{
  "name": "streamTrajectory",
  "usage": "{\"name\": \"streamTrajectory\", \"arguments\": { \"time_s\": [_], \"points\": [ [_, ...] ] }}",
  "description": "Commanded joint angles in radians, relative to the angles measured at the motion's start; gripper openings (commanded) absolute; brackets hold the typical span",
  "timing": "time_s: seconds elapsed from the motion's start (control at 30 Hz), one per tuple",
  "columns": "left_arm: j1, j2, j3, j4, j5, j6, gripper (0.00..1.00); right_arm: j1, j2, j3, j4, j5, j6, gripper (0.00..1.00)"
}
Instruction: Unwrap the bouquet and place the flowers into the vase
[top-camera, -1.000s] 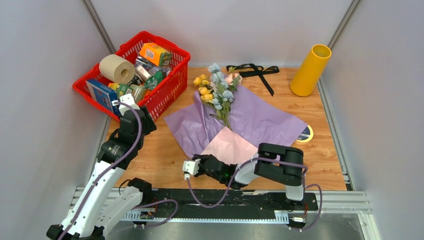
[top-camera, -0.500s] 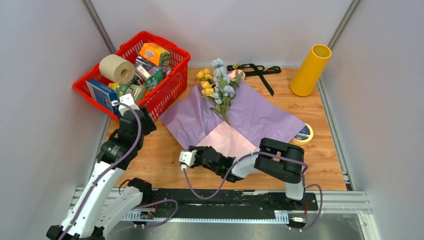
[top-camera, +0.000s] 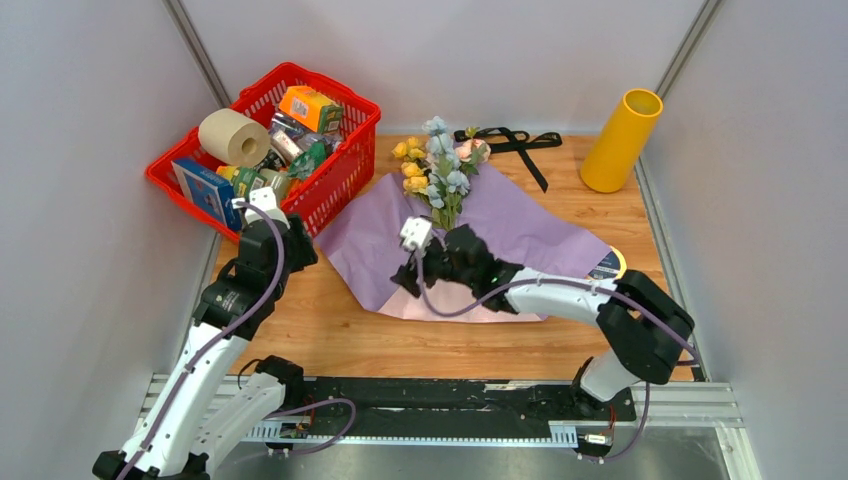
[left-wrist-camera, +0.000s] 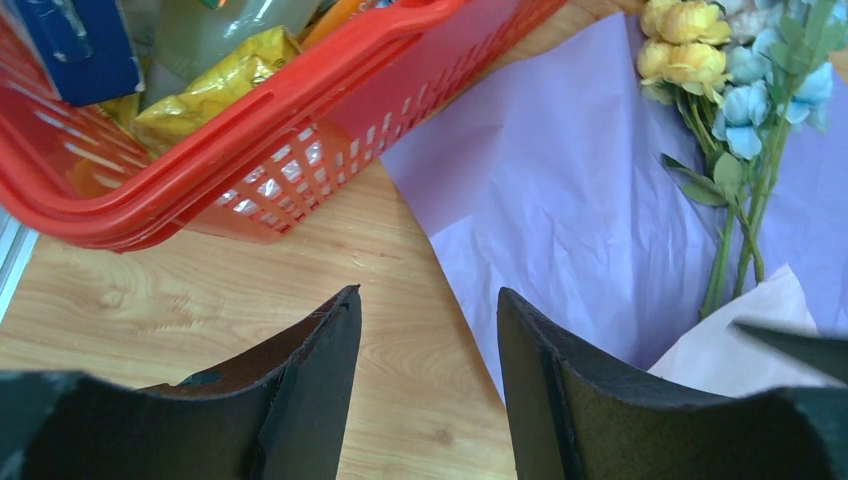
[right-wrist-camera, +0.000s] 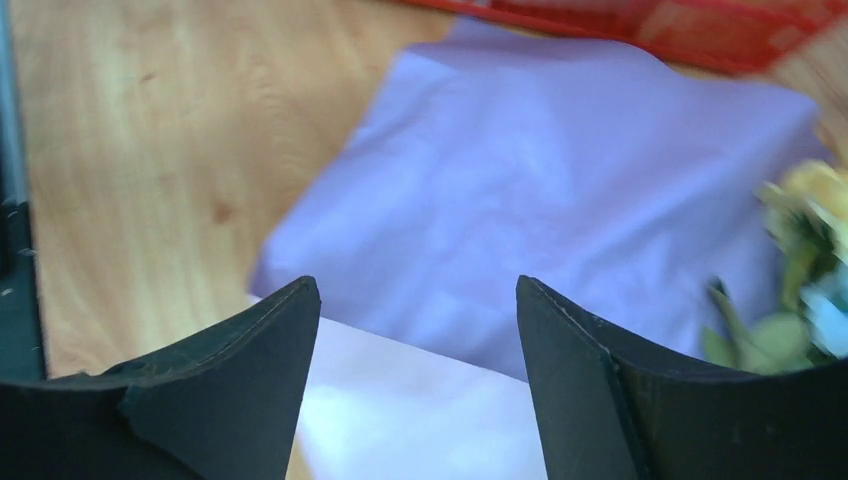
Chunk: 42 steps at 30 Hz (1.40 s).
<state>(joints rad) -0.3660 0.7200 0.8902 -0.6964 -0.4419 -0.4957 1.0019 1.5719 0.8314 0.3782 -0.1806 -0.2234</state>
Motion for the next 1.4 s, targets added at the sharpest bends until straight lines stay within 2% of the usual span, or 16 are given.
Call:
{"name": "streamTrajectory", "arguments": {
  "time_s": [0.0,0.17,0.33,0.4,0.43,0.53,0.63,0.93,1.37],
  "points": [
    [0.002,0.010,0.007,0.041,0.101,0.077,0.60,-0.182,-0.039,-0.020,-0.123,-0.210,0.203,0.77],
    [0.002,0.025,-0.008,0.047,0.134,0.103,0.60,-0.345,-0.010,-0.017,-0.156,-0.324,0.217,0.83],
    [0.004,0.030,-0.011,0.048,0.137,0.109,0.61,-0.433,0.004,0.011,-0.168,-0.362,0.216,0.89],
    [0.002,0.032,-0.013,0.048,0.141,0.109,0.60,-0.453,0.010,0.035,-0.173,-0.292,0.266,0.84],
    [0.002,0.032,-0.013,0.048,0.140,0.109,0.60,-0.463,0.017,0.049,-0.192,-0.265,0.285,0.78],
    [0.002,0.029,-0.013,0.046,0.134,0.108,0.60,-0.483,0.045,0.075,-0.225,-0.154,0.340,0.51],
    [0.004,0.021,-0.014,0.046,0.131,0.106,0.60,-0.502,0.091,0.084,-0.240,-0.103,0.357,0.40],
    [0.004,0.024,-0.019,0.040,0.144,0.105,0.60,-0.531,0.214,0.159,-0.285,-0.094,0.398,0.38],
    [0.002,0.018,-0.022,0.040,0.140,0.106,0.60,-0.575,0.267,0.230,-0.375,-0.074,0.394,0.36]
  ]
}}
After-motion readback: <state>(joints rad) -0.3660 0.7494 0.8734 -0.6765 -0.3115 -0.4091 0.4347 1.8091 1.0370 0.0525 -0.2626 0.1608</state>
